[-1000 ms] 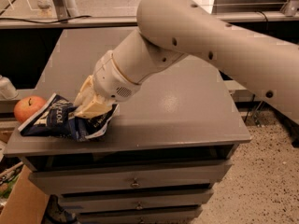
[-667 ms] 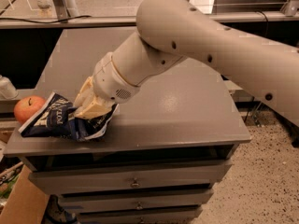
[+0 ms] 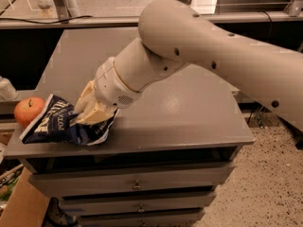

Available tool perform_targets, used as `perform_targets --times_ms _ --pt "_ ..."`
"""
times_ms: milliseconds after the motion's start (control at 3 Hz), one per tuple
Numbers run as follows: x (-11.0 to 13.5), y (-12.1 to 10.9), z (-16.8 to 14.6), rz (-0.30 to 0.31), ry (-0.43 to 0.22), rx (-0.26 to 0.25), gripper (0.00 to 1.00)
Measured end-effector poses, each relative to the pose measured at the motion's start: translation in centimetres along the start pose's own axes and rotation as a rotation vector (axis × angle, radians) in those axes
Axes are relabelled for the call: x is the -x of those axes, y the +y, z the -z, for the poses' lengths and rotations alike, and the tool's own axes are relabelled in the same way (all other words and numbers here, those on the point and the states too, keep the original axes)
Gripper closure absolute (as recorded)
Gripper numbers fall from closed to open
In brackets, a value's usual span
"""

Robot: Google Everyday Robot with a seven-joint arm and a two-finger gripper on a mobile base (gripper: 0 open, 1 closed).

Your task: Move blue chip bag near apple

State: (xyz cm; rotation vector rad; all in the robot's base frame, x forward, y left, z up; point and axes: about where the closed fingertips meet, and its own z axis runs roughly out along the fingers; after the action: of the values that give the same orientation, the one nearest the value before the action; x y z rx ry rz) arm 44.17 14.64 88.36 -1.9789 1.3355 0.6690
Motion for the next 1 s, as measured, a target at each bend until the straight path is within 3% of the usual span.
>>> perform_targets --times_ms 333,667,1000 --pt "-0.2 0.1 0.2 0.01 0.007 -0.007 0.13" --pt "-0.4 0.1 0.5 0.014 0.012 -0.019 0.0" --pt "-1.7 -0.9 2.4 -0.004 0.036 -0.066 0.0"
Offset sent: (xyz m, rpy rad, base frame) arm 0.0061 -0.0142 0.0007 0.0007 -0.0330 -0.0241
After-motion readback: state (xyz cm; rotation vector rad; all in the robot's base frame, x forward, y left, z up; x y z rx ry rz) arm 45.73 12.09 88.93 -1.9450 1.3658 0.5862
